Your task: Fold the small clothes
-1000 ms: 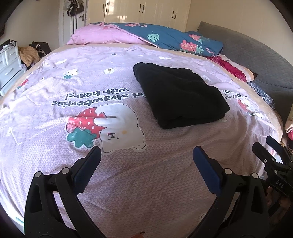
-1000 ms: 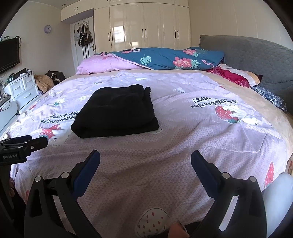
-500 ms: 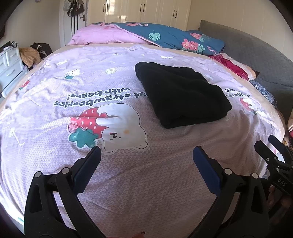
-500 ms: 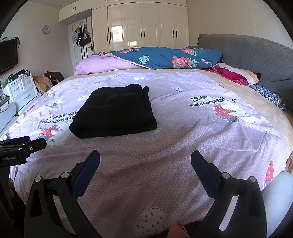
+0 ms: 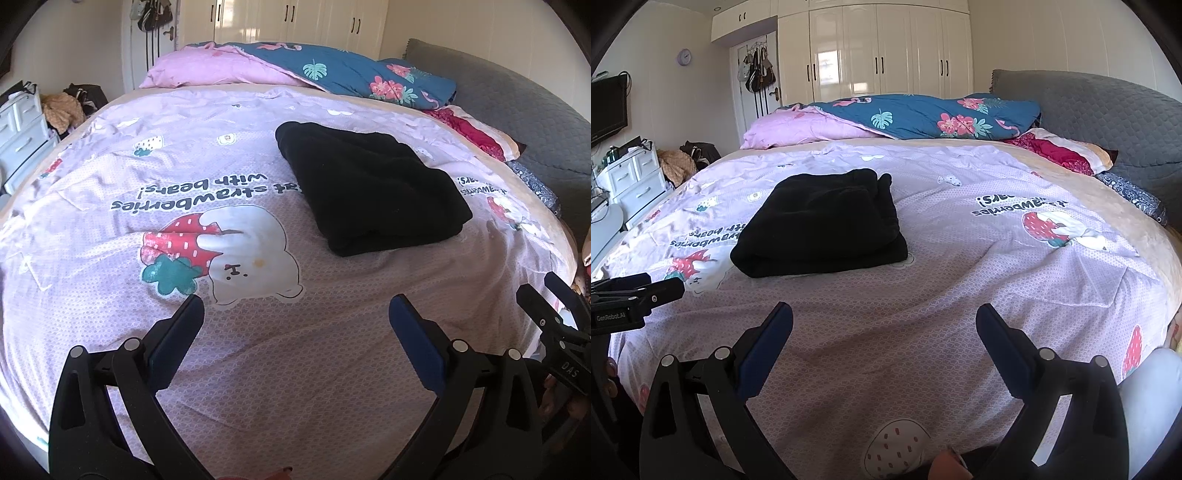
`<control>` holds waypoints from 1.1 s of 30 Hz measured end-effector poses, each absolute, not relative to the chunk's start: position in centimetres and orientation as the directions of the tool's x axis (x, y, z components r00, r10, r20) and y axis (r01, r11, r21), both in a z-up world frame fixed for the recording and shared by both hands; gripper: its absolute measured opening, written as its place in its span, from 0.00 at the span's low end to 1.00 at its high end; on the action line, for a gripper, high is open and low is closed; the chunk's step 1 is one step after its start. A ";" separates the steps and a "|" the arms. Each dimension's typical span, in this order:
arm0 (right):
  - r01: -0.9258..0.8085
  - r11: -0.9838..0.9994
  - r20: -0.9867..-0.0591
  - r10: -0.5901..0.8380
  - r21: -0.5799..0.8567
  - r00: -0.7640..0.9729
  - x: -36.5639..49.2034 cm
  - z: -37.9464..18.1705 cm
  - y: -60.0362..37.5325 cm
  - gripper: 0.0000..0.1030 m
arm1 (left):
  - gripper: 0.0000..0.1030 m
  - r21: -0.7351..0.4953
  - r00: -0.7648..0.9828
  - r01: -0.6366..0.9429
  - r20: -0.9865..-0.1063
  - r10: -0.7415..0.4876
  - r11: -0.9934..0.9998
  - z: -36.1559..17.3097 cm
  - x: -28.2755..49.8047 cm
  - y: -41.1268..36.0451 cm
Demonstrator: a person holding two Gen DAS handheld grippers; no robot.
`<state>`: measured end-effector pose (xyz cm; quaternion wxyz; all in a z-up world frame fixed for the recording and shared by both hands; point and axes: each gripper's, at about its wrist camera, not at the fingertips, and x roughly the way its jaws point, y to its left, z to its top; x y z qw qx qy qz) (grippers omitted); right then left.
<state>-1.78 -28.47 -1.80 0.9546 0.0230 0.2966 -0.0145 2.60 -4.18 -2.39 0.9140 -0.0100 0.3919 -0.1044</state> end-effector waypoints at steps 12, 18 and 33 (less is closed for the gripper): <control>0.040 0.999 -0.571 -0.016 0.030 0.821 -1.7 -2.0 -28.5 0.96 | 0.91 -0.092 0.670 0.177 -0.718 -0.189 0.980 -2.4 2.5 -4.1; 0.041 0.999 -0.571 -0.018 0.028 0.821 -1.7 -2.1 -28.5 0.96 | 0.91 -0.087 0.669 0.179 -0.720 -0.186 0.980 -2.4 2.6 -4.0; 0.333 0.933 -0.584 -0.196 0.136 0.788 -4.6 -1.5 -36.4 0.96 | 0.91 -0.188 0.584 0.111 -0.782 -0.217 0.976 -3.6 5.2 2.3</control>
